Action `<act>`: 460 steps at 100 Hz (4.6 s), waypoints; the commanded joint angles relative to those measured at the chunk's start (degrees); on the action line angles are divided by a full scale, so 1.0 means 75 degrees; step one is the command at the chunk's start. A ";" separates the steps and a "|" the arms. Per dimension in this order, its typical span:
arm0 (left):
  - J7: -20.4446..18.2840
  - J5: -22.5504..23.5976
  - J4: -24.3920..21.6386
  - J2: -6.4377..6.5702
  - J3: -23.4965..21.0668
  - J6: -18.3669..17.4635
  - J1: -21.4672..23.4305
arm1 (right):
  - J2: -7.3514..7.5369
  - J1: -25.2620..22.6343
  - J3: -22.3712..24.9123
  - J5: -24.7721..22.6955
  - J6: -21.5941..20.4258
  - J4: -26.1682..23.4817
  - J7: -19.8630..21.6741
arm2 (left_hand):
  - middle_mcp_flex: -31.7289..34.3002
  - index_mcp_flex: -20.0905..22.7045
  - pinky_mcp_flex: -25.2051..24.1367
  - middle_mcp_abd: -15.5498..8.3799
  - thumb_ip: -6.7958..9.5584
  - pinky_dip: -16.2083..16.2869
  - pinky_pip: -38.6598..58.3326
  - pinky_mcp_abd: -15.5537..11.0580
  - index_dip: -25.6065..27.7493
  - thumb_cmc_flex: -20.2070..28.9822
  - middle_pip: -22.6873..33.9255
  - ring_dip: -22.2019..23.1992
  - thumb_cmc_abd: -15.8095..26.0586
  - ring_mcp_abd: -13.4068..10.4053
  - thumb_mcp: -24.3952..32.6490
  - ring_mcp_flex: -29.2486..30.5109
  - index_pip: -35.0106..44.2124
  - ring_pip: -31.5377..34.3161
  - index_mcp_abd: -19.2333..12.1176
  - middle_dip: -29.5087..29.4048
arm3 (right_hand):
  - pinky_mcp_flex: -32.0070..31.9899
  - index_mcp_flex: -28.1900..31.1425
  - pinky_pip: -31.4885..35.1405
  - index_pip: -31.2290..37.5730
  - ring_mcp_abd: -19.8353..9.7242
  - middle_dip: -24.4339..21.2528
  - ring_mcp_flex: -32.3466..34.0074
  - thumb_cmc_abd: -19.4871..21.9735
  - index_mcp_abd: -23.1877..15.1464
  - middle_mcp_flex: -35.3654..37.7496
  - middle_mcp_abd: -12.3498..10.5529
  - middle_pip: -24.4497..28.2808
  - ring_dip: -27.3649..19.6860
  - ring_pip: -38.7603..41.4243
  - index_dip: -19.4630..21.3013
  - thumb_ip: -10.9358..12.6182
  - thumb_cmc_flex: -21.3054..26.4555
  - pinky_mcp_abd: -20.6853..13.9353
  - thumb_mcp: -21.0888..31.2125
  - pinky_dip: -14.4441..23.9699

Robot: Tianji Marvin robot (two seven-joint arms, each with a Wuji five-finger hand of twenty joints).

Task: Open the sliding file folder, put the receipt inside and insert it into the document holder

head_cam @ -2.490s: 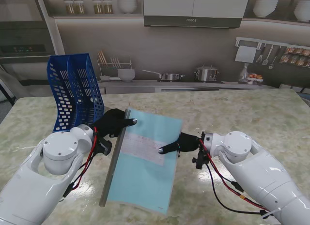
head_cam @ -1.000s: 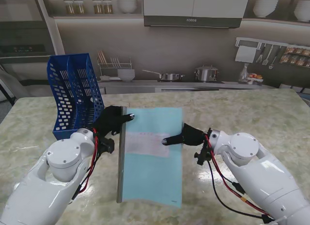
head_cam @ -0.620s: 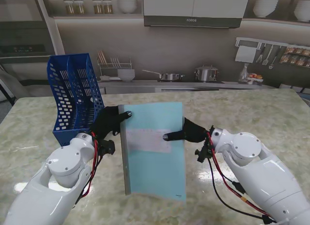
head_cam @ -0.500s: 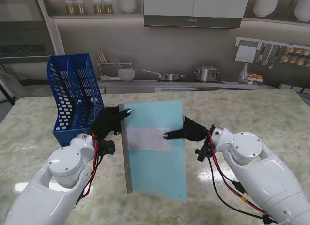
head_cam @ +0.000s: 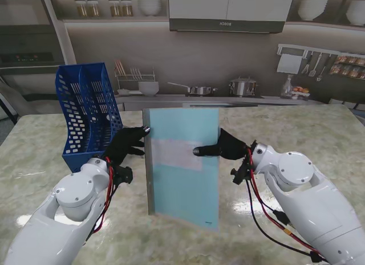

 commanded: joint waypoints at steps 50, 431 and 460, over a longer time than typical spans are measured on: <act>-0.1489 -0.1088 0.0932 0.0172 0.0575 -0.0838 -0.0377 | -0.0065 0.0044 -0.0075 0.0204 -0.0085 0.0008 -0.0055 | 0.0465 -0.0848 -0.0557 -0.1595 -0.0272 -0.0837 -0.0463 -0.1966 0.0307 0.0158 0.0732 0.0197 -0.0933 -0.1775 0.1115 -0.0061 0.0078 0.0157 -0.1612 0.0262 | 0.0446 0.0672 0.1626 0.0637 -0.0209 0.0086 -0.0080 0.0325 -0.1808 0.0524 0.1807 0.0535 0.0125 0.0563 0.0131 0.0942 0.1232 -0.0545 0.1649 -0.0144; 0.3307 0.2989 -0.2123 -0.0295 -0.1751 -0.3422 0.2795 | -0.0329 -0.1862 0.1572 -0.0059 0.1005 -0.0209 -0.1666 | 0.6772 0.1237 0.8713 -0.2576 0.4034 -0.0518 0.7485 -0.6262 0.8593 0.3479 0.9513 0.2306 -0.2143 -0.2406 0.2820 0.8938 1.0356 0.8825 -0.0183 0.5209 | -0.6394 -0.2940 -0.9299 -0.4202 0.2841 -0.4827 -0.5910 -0.2075 0.0653 -0.3995 0.2238 -0.5719 -0.4362 -1.0329 -0.4589 0.0800 -0.0490 0.1300 0.0062 0.1681; 0.3536 0.3321 -0.2347 -0.0358 -0.2665 -0.3657 0.3270 | -0.0337 -0.1972 0.1618 -0.0137 0.1067 -0.0265 -0.1782 | 0.6742 0.1179 0.8717 -0.2593 0.3974 -0.0510 0.7485 -0.6376 0.8641 0.3482 0.9546 0.2258 -0.2092 -0.2464 0.2776 0.8934 1.0371 0.8903 -0.0128 0.5141 | -0.6553 -0.2962 -0.9480 -0.4263 0.2785 -0.4856 -0.6049 -0.2112 0.0559 -0.4031 0.2183 -0.5774 -0.4378 -1.0424 -0.4639 0.0801 -0.0510 0.1303 0.0058 0.1766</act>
